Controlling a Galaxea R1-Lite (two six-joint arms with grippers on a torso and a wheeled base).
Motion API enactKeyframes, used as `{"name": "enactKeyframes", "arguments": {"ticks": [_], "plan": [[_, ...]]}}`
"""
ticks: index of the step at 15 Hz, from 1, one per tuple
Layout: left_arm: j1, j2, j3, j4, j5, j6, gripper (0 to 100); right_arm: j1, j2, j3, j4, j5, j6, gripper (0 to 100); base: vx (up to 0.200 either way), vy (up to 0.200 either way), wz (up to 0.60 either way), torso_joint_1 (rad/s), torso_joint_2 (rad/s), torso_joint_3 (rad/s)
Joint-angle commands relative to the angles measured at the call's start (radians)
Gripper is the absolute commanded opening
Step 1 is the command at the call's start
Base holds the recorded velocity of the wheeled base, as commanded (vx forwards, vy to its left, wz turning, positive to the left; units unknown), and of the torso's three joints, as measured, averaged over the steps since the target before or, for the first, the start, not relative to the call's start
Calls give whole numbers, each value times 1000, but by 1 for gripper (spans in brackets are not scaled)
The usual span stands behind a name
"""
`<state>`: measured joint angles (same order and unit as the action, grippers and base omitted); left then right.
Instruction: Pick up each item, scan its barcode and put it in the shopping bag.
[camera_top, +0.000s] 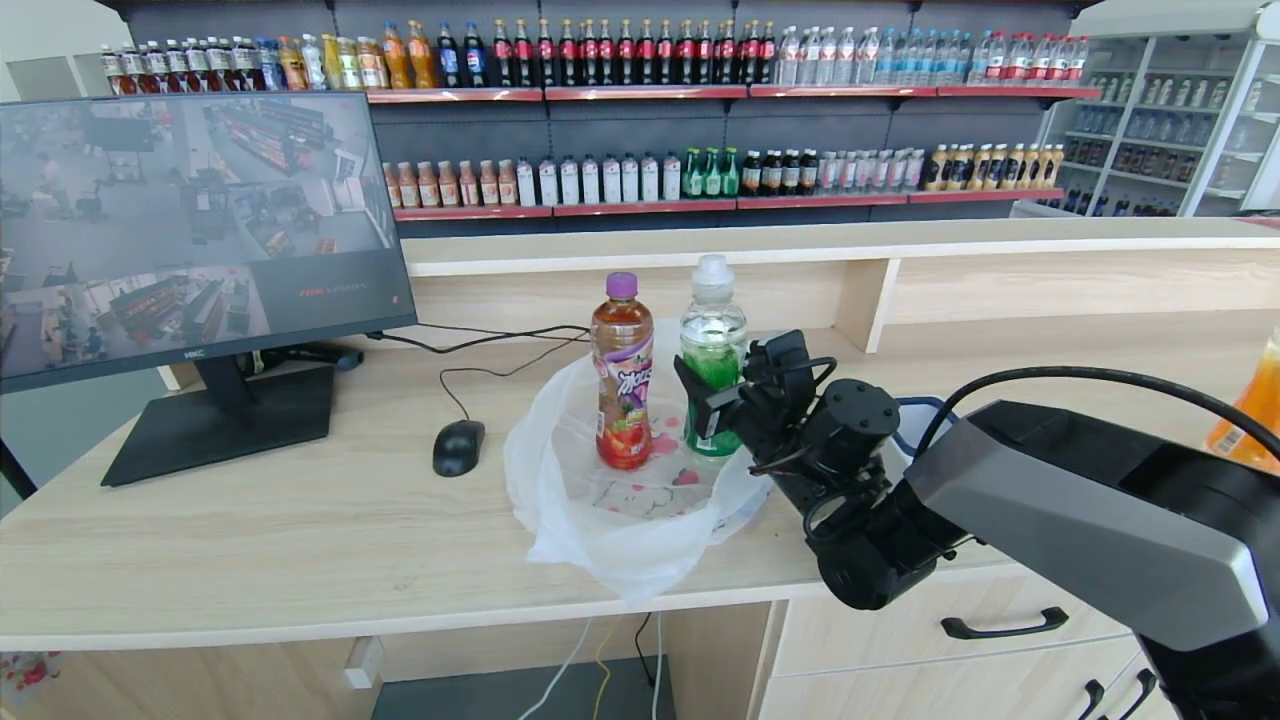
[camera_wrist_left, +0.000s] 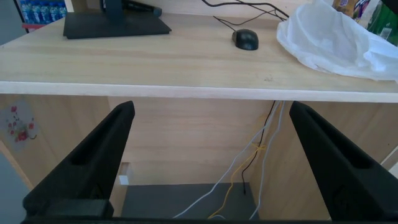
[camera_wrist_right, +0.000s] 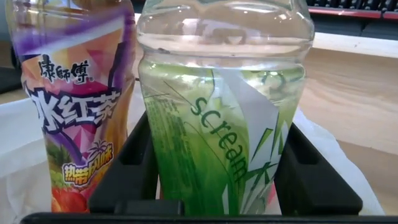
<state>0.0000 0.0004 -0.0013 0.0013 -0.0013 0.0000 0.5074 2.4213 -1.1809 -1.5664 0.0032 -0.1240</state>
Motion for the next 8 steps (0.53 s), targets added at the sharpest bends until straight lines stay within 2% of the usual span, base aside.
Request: {"name": "enactKeyframes", "arguments": {"ticks": [1,3,4,8], "plan": [[0,0,0,0,0,0,100,-14,13,-26,-4,0,-2,0,0,0,0,0,0,0],[0,0,1,0,0,0,100,-20,25,-89,-4,0,-2,0,0,0,0,0,0,0],[0,0,1,0,0,-2,100,-20,36,-115,-4,0,-2,100,0,0,0,0,0,0],[0,0,1,0,0,0,100,-15,39,-112,-4,0,0,100,0,0,0,0,0,0]]}}
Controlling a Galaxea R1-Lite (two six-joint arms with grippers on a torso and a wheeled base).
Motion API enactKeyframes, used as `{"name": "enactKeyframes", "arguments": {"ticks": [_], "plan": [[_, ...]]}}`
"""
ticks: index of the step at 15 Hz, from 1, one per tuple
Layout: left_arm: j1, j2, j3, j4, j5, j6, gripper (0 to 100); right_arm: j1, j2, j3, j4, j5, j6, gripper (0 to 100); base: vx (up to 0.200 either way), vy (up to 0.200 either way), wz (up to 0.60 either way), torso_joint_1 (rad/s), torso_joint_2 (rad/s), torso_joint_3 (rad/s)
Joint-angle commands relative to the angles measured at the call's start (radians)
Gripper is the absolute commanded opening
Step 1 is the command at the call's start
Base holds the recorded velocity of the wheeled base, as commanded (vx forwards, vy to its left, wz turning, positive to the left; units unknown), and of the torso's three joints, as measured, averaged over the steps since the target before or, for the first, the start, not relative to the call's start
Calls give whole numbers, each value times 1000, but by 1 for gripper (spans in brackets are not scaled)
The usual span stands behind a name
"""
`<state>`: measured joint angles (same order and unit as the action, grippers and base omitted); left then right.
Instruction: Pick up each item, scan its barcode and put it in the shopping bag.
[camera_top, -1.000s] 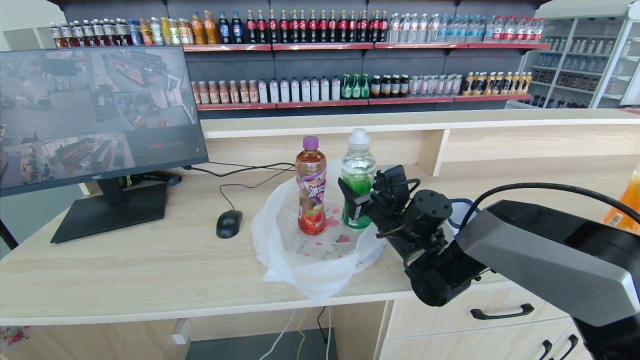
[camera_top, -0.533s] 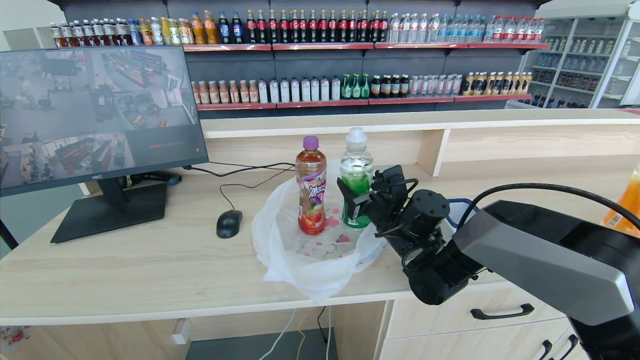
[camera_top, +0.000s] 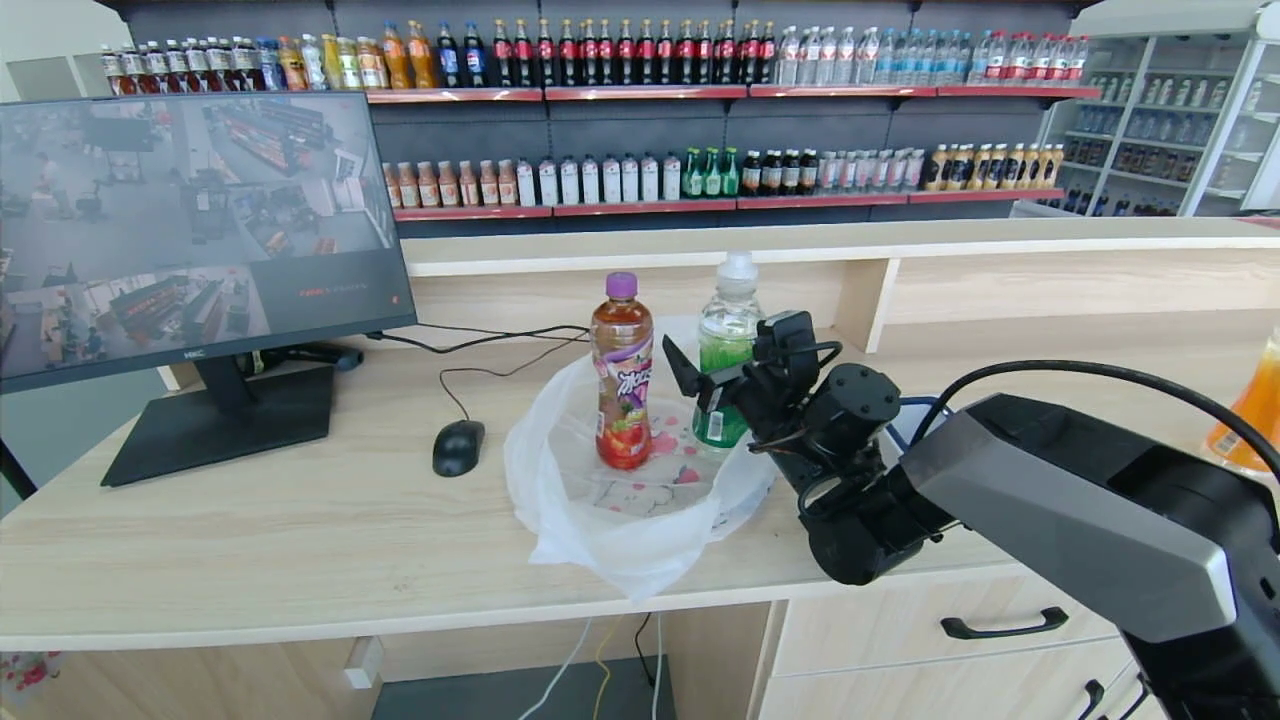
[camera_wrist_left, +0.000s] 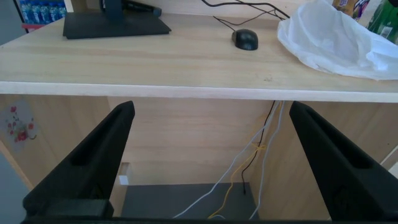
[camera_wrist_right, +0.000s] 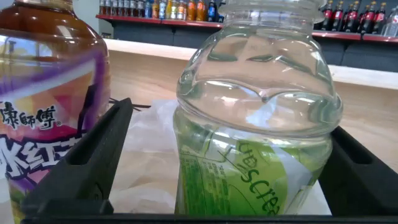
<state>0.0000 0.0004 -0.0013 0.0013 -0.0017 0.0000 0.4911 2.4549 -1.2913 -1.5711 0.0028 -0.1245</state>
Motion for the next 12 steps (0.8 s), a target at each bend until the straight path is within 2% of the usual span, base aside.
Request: {"name": "enactKeyframes", "arguments": {"ticks": [1,12], "plan": [[0,0,0,0,0,0,100,4,6,-2,0,0,0,100,0,0,0,0,0,0],[0,0,0,0,0,0,100,3,-28,0,0,0,0,100,0,0,0,0,0,0]]}}
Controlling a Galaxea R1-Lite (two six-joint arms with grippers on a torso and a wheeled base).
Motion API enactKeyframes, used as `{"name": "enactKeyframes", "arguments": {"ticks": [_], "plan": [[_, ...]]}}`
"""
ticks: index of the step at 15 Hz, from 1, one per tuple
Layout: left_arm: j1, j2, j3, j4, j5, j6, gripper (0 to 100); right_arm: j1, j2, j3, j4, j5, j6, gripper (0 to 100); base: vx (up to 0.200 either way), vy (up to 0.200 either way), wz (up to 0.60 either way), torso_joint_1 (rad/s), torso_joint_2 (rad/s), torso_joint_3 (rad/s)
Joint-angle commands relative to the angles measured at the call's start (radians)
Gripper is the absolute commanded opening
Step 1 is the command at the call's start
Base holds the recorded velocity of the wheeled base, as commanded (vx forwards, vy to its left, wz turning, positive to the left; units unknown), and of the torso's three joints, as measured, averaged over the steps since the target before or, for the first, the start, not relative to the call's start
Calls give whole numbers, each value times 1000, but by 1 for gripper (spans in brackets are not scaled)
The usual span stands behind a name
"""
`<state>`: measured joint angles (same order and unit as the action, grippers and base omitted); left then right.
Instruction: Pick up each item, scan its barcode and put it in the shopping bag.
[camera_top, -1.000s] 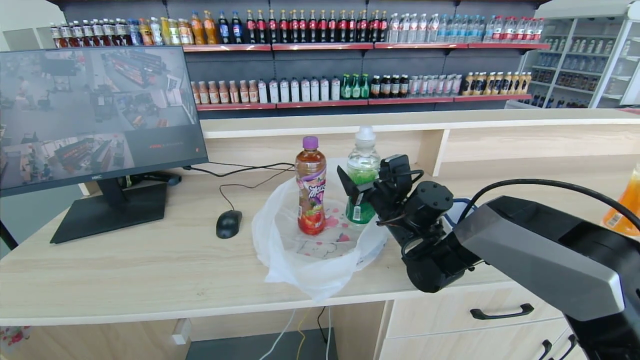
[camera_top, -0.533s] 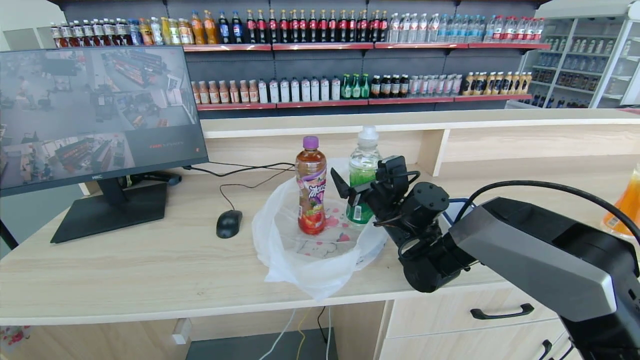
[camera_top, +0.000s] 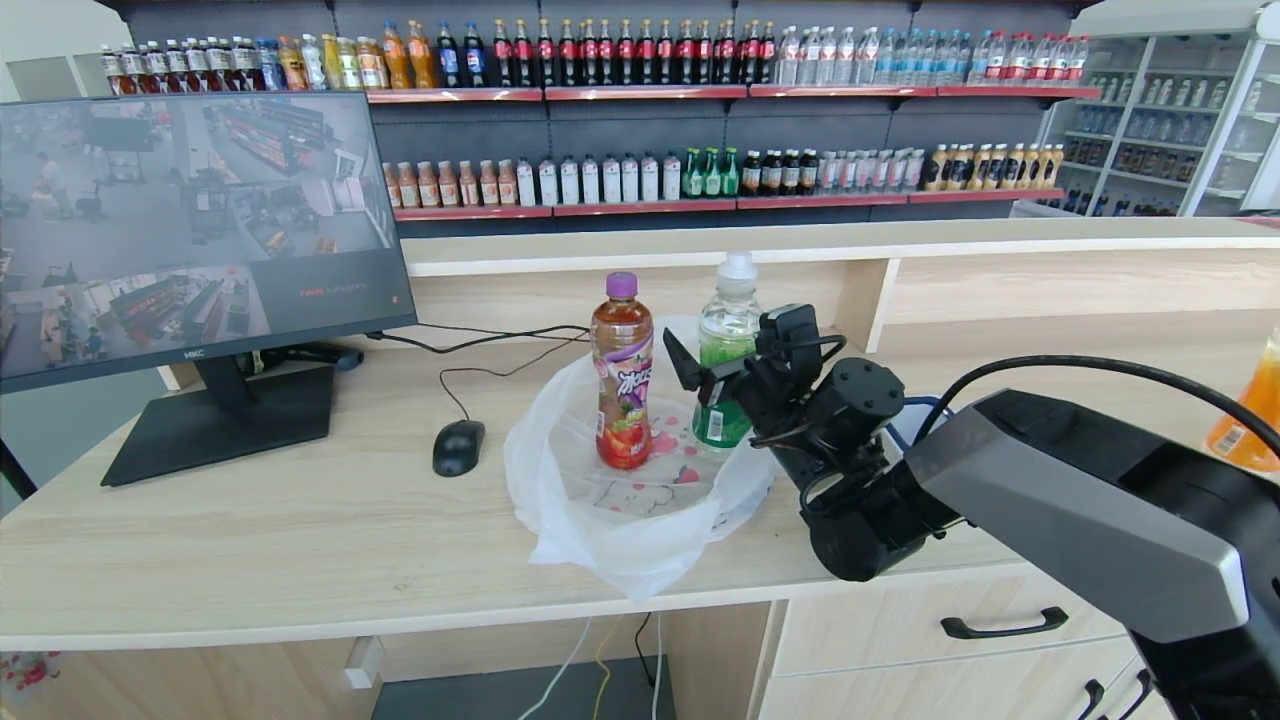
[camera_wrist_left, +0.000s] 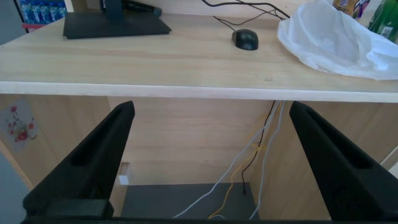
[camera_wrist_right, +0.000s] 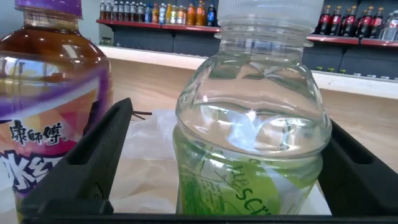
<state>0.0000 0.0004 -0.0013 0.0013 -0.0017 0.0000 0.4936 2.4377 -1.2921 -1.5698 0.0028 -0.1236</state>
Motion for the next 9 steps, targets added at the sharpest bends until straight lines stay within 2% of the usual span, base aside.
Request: {"name": "enactKeyframes", "arguments": {"ticks": [1,7,9], "plan": [[0,0,0,0,0,0,100,0,-16,1,-1,0,-2,100,0,0,0,0,0,0],[2,0,1,0,0,0,100,10,-81,4,-1,0,-4,100,0,0,0,0,0,0],[0,0,0,0,0,0,100,5,-140,43,-1,0,-5,100,0,0,0,0,0,0]]}}
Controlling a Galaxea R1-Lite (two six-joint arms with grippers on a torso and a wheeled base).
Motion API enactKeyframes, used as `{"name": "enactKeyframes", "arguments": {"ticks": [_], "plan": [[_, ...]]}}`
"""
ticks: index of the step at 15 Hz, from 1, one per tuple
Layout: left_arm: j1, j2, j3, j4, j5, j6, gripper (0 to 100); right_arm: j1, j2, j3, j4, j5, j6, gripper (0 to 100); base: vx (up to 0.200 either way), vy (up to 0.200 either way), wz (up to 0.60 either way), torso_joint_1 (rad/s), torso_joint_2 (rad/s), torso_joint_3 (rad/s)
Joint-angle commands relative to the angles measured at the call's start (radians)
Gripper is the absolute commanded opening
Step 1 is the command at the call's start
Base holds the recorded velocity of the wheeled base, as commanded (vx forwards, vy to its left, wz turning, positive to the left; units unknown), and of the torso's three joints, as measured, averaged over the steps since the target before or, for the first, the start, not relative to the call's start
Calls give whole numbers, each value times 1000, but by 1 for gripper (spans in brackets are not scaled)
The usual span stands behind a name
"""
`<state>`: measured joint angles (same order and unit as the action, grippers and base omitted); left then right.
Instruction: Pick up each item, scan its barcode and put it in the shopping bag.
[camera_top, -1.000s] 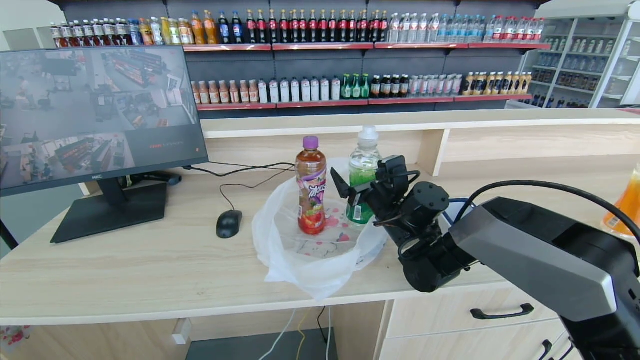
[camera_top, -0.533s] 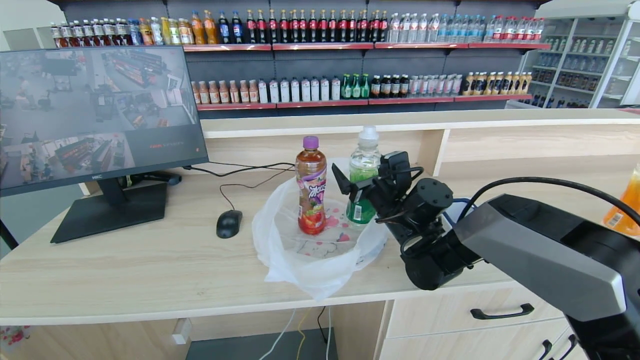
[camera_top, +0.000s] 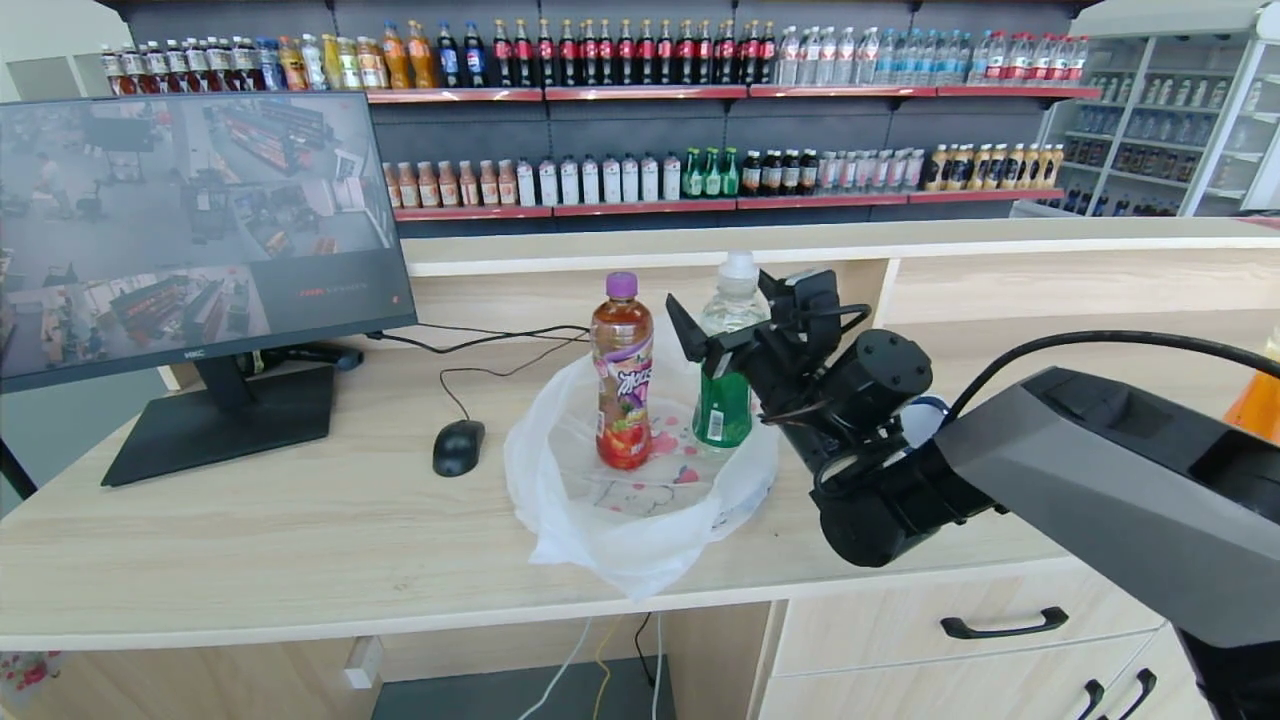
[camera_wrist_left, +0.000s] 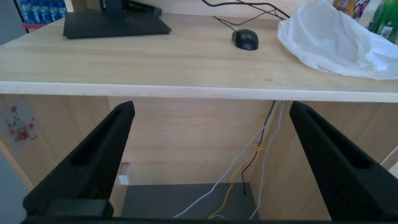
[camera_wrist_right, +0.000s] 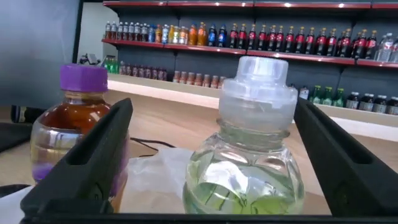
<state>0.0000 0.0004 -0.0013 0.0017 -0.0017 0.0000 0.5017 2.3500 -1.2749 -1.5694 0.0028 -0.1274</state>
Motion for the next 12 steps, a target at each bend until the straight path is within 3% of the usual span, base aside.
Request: {"name": "enactKeyframes", "arguments": {"ticks": [1,6,12], "plan": [[0,0,0,0,0,0,100,-3,-87,60,-1,-3,-3,100,0,0,0,0,0,0],[0,0,0,0,0,0,100,1,-362,382,-1,-3,-4,100,0,0,0,0,0,0],[0,0,0,0,0,0,100,75,-698,776,-1,13,38,100,0,0,0,0,0,0]]}}
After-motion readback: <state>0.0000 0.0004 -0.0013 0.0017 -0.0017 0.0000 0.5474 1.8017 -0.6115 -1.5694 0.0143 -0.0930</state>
